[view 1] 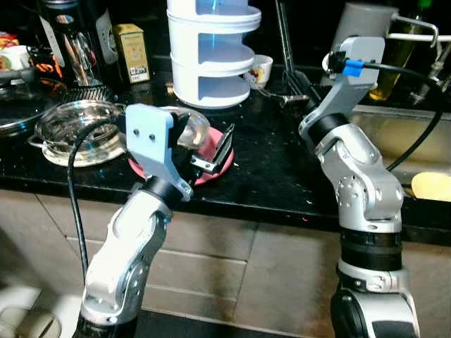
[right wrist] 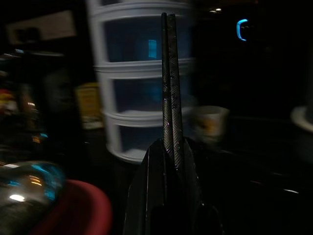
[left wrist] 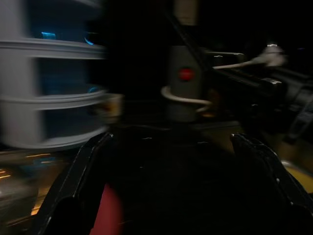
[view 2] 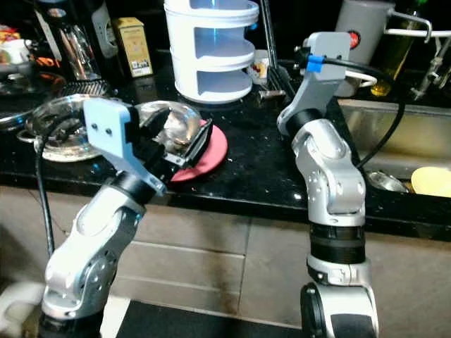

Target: Kitchen organization

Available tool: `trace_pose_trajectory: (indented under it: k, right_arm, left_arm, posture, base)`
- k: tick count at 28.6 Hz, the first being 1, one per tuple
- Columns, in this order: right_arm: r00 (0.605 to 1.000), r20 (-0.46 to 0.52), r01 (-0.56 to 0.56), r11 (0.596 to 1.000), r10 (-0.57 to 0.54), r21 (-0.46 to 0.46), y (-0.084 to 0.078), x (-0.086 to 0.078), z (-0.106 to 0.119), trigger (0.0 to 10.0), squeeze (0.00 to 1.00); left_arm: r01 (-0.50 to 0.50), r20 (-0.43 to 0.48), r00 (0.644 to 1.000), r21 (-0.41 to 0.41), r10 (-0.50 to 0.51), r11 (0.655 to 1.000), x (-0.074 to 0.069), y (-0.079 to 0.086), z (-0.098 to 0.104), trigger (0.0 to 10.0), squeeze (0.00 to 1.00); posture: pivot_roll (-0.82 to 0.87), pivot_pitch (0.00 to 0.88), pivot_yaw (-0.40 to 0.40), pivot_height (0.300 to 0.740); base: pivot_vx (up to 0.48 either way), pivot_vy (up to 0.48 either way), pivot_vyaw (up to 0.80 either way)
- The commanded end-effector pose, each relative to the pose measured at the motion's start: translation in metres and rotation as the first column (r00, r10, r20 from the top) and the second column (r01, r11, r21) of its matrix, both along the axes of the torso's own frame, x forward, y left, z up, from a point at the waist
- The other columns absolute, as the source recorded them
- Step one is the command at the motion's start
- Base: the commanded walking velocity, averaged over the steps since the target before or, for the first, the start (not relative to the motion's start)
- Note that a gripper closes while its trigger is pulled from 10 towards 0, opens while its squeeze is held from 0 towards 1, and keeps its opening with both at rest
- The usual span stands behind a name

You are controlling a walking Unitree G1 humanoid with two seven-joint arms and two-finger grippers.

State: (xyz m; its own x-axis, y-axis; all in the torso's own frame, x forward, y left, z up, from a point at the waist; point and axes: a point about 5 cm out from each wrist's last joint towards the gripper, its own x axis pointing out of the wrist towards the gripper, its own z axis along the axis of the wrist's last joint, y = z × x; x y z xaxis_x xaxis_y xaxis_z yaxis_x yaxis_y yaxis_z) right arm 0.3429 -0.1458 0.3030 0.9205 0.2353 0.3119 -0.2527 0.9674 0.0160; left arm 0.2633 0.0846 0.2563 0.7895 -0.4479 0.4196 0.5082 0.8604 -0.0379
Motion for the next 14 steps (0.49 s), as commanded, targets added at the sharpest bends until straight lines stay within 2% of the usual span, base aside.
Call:
trace_pose_trajectory:
  k: [1, 4, 14]
  right_arm:
    - [1.000, 0.017, 0.014, 1.000, -0.014, -0.026, 0.000, -0.001, 0.001, 10.0, 0.00]
    - [1.000, 0.004, 0.031, 0.997, -0.030, -0.067, 0.000, 0.001, -0.004, 10.0, 0.00]
    - [0.999, -0.016, 0.042, 0.993, -0.044, -0.111, 0.001, 0.003, -0.010, 10.0, 0.00]
  left_arm:
    - [0.006, -0.006, 1.000, -0.002, -0.006, 1.000, 0.001, 0.000, -0.001, 10.0, 0.00]
    - [0.012, -0.012, 1.000, -0.006, -0.012, 1.000, 0.001, 0.000, -0.002, 10.0, 0.00]
    - [0.026, -0.023, 0.999, -0.006, -0.026, 1.000, 0.002, -0.003, -0.006, 10.0, 0.00]
  posture:
    - [0.04, 0.032, -0.045, 0.740]
    - [0.03, 0.032, -0.045, 0.740]
    - [0.03, 0.034, -0.045, 0.740]
  base:
    - [0.000, -0.461, 0.00]
    - [0.000, -0.374, 0.00]
    - [0.000, 0.000, 0.00]
